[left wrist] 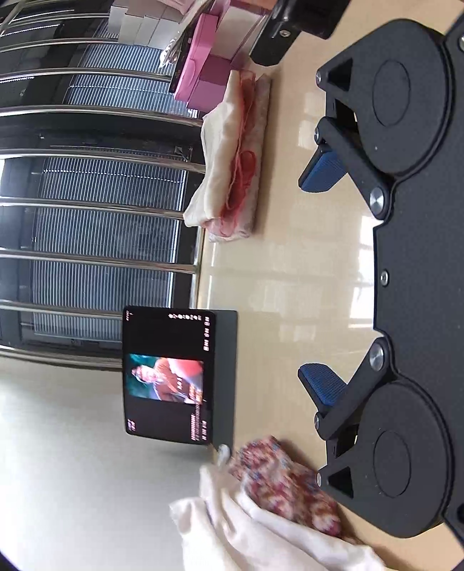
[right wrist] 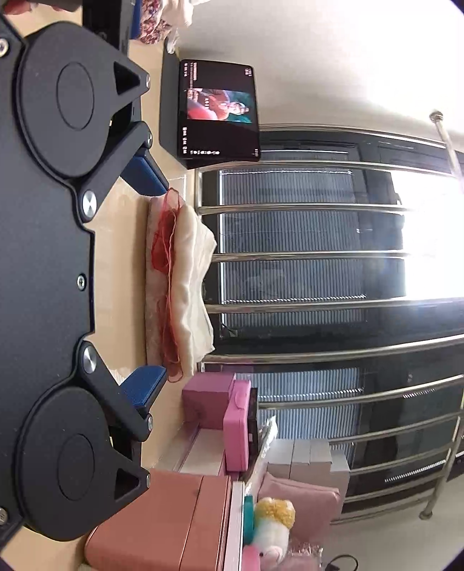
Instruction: Fold clothes
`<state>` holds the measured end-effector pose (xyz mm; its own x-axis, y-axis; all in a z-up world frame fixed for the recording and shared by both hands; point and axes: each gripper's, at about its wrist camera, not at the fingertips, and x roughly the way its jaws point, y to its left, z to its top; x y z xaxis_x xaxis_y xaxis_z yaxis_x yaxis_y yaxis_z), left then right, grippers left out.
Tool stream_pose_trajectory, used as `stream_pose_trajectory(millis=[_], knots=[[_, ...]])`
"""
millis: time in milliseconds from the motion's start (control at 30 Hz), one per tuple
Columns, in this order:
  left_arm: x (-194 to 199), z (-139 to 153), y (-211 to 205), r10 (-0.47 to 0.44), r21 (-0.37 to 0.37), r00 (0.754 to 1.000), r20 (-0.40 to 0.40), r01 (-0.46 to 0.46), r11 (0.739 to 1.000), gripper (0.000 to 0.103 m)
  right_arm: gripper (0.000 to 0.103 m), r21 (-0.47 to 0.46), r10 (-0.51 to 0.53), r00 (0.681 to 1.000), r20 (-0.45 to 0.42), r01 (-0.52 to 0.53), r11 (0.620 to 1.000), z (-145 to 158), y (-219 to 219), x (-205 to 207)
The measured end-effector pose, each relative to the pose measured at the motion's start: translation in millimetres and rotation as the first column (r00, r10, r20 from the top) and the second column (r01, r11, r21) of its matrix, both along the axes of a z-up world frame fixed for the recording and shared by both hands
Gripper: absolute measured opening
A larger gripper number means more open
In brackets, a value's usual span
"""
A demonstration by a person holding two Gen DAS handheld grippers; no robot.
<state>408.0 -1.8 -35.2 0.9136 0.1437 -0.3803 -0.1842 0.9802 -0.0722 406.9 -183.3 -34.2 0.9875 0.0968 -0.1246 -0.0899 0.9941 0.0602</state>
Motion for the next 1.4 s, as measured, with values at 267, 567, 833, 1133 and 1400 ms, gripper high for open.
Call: stream_pose_trajectory(millis=[267, 567, 833, 1133, 1400], knots=[[-44, -1, 7, 0.026, -0.034, 1.0, -0.012, -0.027, 0.999, 0.103, 0.102, 0.016, 0.011, 0.999, -0.04, -0.011, 1.0, 1, -2, -39], [-79, -2, 0, -0.004, 0.0, 0.998, -0.064, 0.004, 1.0, 0.103, 0.102, 0.022, -0.02, 0.996, -0.088, 0.022, 1.0, 0, -5, -80], [-120, -12, 3, -0.051, -0.02, 0.992, -0.115, 0.049, 0.999, 0.103, 0.102, 0.005, -0.046, 0.99, -0.131, 0.047, 0.999, -3, -9, -114], [-181, -11, 17, -0.054, -0.004, 0.991, -0.124, 0.054, 0.999, 0.103, 0.101, -0.027, 0.012, 0.99, -0.14, -0.016, 0.999, -34, 2, -178], [-245, -6, 25, -0.087, -0.007, 0.989, -0.117, 0.087, 0.996, 0.103, 0.101, -0.01, 0.089, 0.984, -0.152, -0.091, 0.996, -29, 7, -238]])
